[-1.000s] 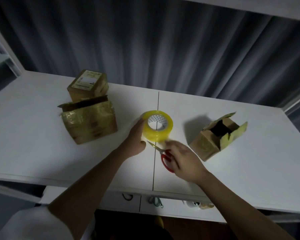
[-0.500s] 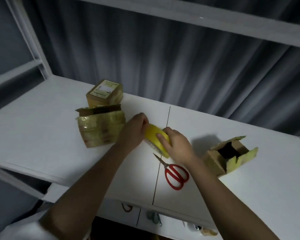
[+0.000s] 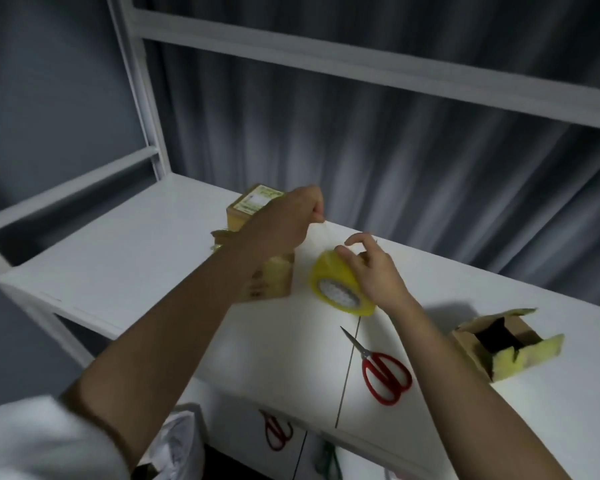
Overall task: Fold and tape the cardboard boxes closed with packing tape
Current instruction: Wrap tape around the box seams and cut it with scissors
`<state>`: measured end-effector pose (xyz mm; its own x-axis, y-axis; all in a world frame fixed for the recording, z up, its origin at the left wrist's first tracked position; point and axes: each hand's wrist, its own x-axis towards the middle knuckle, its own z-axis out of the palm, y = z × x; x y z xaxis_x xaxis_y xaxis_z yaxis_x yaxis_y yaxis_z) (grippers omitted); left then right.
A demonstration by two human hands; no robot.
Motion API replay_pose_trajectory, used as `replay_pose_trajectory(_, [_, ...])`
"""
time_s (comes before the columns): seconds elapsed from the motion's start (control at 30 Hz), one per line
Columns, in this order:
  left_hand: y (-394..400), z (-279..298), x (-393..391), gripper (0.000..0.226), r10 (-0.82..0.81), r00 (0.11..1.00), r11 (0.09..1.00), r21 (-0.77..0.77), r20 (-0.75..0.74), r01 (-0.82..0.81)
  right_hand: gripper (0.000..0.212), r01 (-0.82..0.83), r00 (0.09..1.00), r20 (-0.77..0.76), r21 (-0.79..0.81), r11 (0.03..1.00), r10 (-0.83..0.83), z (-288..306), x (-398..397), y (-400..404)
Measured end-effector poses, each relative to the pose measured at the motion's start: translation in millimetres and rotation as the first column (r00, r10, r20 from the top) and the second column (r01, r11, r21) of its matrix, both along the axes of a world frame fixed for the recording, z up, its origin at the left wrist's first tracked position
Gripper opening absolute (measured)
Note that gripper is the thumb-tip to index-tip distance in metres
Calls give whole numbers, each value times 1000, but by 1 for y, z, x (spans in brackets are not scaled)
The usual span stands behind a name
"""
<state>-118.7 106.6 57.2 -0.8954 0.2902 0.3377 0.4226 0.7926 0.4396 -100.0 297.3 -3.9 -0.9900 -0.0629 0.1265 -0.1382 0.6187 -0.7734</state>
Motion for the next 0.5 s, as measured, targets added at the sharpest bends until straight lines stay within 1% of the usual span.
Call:
replay_pose_trajectory(0.03, [-3,-2,-1,12,1,1000,1000,-14,9,-1,35,15,999,28,251,968,-23,-2,-6,1])
replay_pose_trajectory(0.07, [-8,-6,-4,14,4,1000,1000,-5,26,-4,43,27,998,39,408,913,-47,-2,-11,2])
replay_pose_trajectory(0.1, [-15,-10,-4,14,23,999,1000,11,46,-23,48,22,998,46,450,893,-48,1,-13,3])
replay_pose_trajectory(0.13, [-23,-14,-6,15,53,996,998,31,78,-56,47,-3,998,64,398,918,-24,6,-14,4])
replay_pose_trajectory(0.17, [-31,-16,-8,17,77,992,995,61,98,-83,40,-39,996,85,260,965,18,11,-14,5])
replay_pose_trajectory(0.2, [-39,-19,-11,21,99,989,992,73,113,-108,30,-75,993,96,117,990,64,13,-15,5])
replay_pose_trajectory(0.23, [-46,-19,-13,23,111,984,990,77,137,-122,21,-108,991,89,32,994,104,15,-17,4])
replay_pose_trajectory(0.27, [-51,-18,-12,22,106,982,987,103,158,-123,14,-127,989,75,21,992,125,17,-21,3])
replay_pose_trajectory(0.33, [-60,-18,-9,15,84,980,974,194,181,-120,6,-151,987,54,41,988,148,21,-29,-3])
replay_pose_trajectory(0.37, [-65,-20,-7,11,75,975,959,254,207,-128,6,-151,988,45,66,986,148,23,-34,-7])
replay_pose_trajectory(0.43, [-74,-24,-3,3,70,963,927,340,260,-159,14,-142,990,17,164,976,141,30,-44,-15])
replay_pose_trajectory(0.5, [-82,-30,-2,9,68,958,884,429,280,-188,18,-139,989,-17,225,964,146,40,-53,-23])
